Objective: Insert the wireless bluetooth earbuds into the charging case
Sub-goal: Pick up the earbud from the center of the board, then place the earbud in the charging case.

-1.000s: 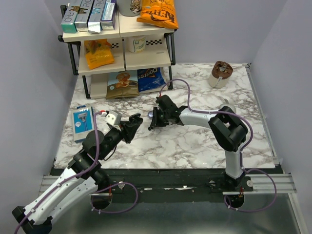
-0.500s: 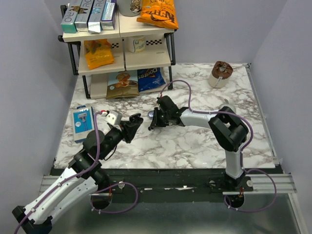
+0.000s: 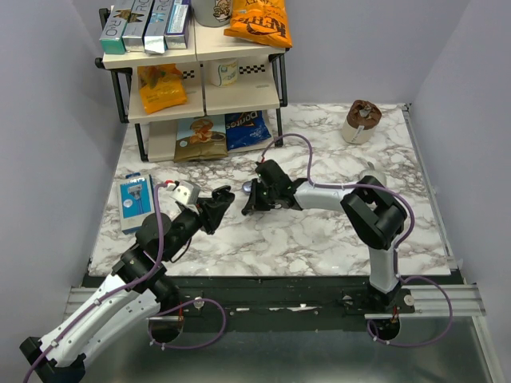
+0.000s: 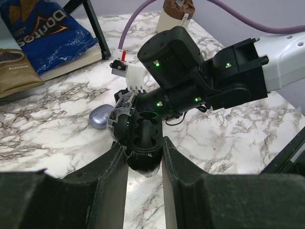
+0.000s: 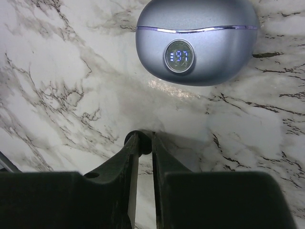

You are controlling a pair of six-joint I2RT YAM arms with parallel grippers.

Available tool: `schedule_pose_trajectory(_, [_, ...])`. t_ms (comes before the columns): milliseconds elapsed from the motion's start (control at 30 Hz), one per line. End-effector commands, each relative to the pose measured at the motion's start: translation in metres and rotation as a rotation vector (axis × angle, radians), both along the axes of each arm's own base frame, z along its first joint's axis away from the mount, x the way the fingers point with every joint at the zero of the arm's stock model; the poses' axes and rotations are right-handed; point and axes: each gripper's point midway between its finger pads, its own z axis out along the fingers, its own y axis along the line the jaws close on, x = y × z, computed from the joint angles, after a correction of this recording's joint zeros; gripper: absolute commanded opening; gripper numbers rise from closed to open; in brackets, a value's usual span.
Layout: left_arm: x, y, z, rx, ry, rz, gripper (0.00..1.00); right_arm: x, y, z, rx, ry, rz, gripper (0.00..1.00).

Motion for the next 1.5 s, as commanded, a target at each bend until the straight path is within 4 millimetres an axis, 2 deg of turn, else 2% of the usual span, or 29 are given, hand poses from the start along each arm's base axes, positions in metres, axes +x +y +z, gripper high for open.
schedule_pose_trajectory(0, [-0.001, -0.003, 0.0, -0.015, -0.003, -0.019, 0.0, -0.024, -0.016, -0.018, -0.069, 0.065, 0.007, 0.17])
schedule_pose_trajectory(133, [-0.001, -0.004, -0.001, -0.019, 0.004, -0.02, 0.0, -0.025, -0.021, -0.012, -0.051, 0.047, -0.016, 0.07])
schedule_pose_trajectory(233, [-0.001, -0.004, -0.001, -0.022, 0.006, -0.015, 0.0, -0.024, -0.024, 0.008, 0.009, 0.012, -0.075, 0.01])
schedule_pose_trajectory(333, [-0.001, -0.003, 0.0, -0.026, 0.01, -0.012, 0.0, -0.027, -0.04, 0.026, 0.087, -0.013, -0.181, 0.01])
schedule_pose_trajectory(367, [0.0, -0.003, -0.001, -0.025, 0.011, -0.011, 0.0, -0.032, -0.047, 0.022, 0.089, 0.013, -0.217, 0.01])
schedule_pose_trajectory(467, [0.0, -0.005, -0.001, -0.029, 0.012, -0.015, 0.0, -0.032, -0.053, 0.038, 0.132, -0.005, -0.267, 0.01])
schedule_pose_trajectory(500, [0.001, -0.006, -0.001, -0.032, 0.015, -0.015, 0.0, -0.03, -0.062, 0.047, 0.143, -0.038, -0.307, 0.01])
schedule_pose_trajectory(567, [0.001, -0.01, -0.003, -0.033, 0.024, -0.028, 0.0, -0.029, -0.067, 0.064, 0.192, -0.083, -0.332, 0.01])
schedule_pose_trajectory(600, [0.002, -0.011, 0.0, -0.046, 0.014, -0.03, 0.0, -0.029, -0.075, 0.067, 0.191, -0.103, -0.353, 0.01])
schedule_pose_trajectory(633, [0.003, -0.013, 0.0, -0.056, 0.019, -0.033, 0.0, -0.03, -0.079, 0.093, 0.24, -0.145, -0.361, 0.01])
schedule_pose_trajectory(667, [0.003, -0.014, -0.008, -0.048, 0.033, -0.034, 0.0, -0.032, -0.084, 0.102, 0.254, -0.171, -0.368, 0.01])
schedule_pose_trajectory(700, [0.006, -0.017, 0.001, -0.079, 0.004, -0.037, 0.0, -0.031, -0.092, 0.111, 0.267, -0.203, -0.393, 0.01])
schedule_pose_trajectory(733, [0.007, -0.018, 0.0, -0.087, 0.002, -0.035, 0.0, -0.036, -0.101, 0.132, 0.318, -0.245, -0.404, 0.01])
schedule_pose_trajectory(767, [0.015, -0.025, -0.002, -0.116, -0.015, -0.036, 0.0, -0.043, -0.116, 0.164, 0.35, -0.367, -0.367, 0.01])
schedule_pose_trajectory(800, [0.016, -0.028, -0.005, -0.124, -0.017, -0.041, 0.0, -0.048, -0.121, 0.167, 0.351, -0.392, -0.355, 0.01])
schedule_pose_trajectory(833, [0.018, -0.033, -0.013, -0.125, 0.002, -0.05, 0.0, -0.054, -0.129, 0.192, 0.386, -0.475, -0.328, 0.01])
schedule_pose_trajectory(867, [0.021, -0.037, -0.001, -0.166, -0.038, -0.056, 0.0, -0.056, -0.134, 0.201, 0.389, -0.52, -0.321, 0.01])
schedule_pose_trajectory(933, [0.025, -0.045, -0.005, -0.176, -0.036, -0.068, 0.0, -0.064, -0.148, 0.222, 0.373, -0.635, -0.295, 0.01])
schedule_pose_trajectory(967, [0.026, -0.049, 0.009, -0.216, -0.083, -0.079, 0.0, -0.065, -0.156, 0.228, 0.366, -0.677, -0.31, 0.01])
schedule_pose_trajectory(1033, [0.027, -0.056, 0.012, -0.229, -0.118, -0.095, 0.0, -0.067, -0.167, 0.233, 0.343, -0.754, -0.303, 0.01])
schedule_pose_trajectory(1067, [0.024, -0.06, 0.027, -0.253, -0.177, -0.104, 0.0, -0.071, -0.175, 0.248, 0.37, -0.802, -0.314, 0.01])
schedule_pose_trajectory(1133, [0.026, -0.069, 0.032, -0.238, -0.209, -0.117, 0.0, -0.075, -0.181, 0.257, 0.362, -0.863, -0.299, 0.01])
schedule_pose_trajectory(1167, [0.025, -0.072, 0.041, -0.242, -0.248, -0.129, 0.0, -0.076, -0.185, 0.266, 0.375, -0.894, -0.304, 0.01])
schedule_pose_trajectory(1233, [0.023, -0.084, 0.043, -0.237, -0.267, -0.165, 0.0, -0.079, -0.187, 0.274, 0.366, -0.95, -0.285, 0.01])
schedule_pose_trajectory(1267, [0.021, -0.086, 0.055, -0.269, -0.307, -0.174, 0.0, -0.079, -0.188, 0.28, 0.374, -0.975, -0.287, 0.01])
schedule_pose_trajectory(1367, [0.02, -0.096, 0.063, -0.295, -0.336, -0.207, 0.0, -0.08, -0.189, 0.288, 0.37, -1.032, -0.271, 0.01])
schedule_pose_trajectory(1467, [0.023, -0.108, 0.067, -0.307, -0.335, -0.231, 0.0, -0.082, -0.185, 0.297, 0.398, -1.072, -0.252, 0.01])
